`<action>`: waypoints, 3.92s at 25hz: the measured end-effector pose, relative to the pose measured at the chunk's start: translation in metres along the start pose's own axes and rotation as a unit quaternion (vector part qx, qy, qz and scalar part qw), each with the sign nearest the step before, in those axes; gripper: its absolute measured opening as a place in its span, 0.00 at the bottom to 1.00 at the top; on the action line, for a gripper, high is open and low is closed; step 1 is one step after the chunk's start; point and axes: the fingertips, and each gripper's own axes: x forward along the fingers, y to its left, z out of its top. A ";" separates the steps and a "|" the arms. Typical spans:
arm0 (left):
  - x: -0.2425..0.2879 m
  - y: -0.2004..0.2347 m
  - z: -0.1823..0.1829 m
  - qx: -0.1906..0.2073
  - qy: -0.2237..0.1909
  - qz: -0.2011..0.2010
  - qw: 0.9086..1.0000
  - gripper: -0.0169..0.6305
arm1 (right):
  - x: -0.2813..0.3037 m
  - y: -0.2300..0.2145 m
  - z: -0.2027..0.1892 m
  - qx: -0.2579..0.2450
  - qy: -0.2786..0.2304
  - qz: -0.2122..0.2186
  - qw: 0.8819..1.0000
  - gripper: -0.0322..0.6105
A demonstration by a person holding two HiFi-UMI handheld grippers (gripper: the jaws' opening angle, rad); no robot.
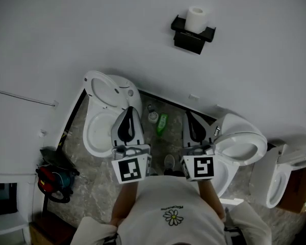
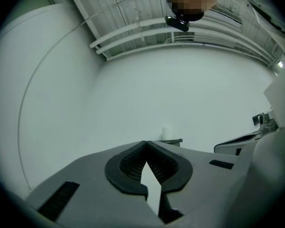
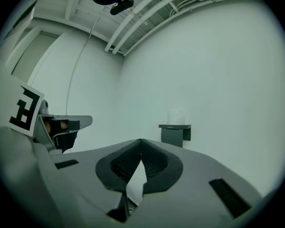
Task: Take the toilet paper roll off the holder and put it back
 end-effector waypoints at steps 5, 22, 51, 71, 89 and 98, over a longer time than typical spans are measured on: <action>0.042 -0.044 -0.005 -0.002 -0.001 -0.033 0.999 0.05 | 0.006 -0.048 0.004 -0.012 -0.021 -0.030 0.999 0.06; 0.142 -0.116 -0.011 -0.011 0.000 -0.162 0.987 0.05 | 0.020 -0.141 0.011 -0.021 -0.019 -0.169 0.985 0.06; 0.295 -0.141 0.057 -0.065 -0.031 -0.289 0.955 0.55 | 0.042 -0.165 0.012 -0.032 -0.009 -0.226 0.974 0.06; 0.392 -0.185 -0.017 -0.025 0.104 -0.277 0.955 0.66 | 0.024 -0.186 0.010 -0.035 -0.001 -0.279 0.960 0.06; 0.403 -0.179 -0.038 0.040 0.135 -0.255 0.957 0.66 | 0.024 -0.186 0.008 -0.035 0.003 -0.281 0.959 0.07; 0.405 -0.175 -0.040 0.061 0.139 -0.234 0.960 0.55 | 0.021 -0.182 0.009 -0.034 0.000 -0.280 0.959 0.07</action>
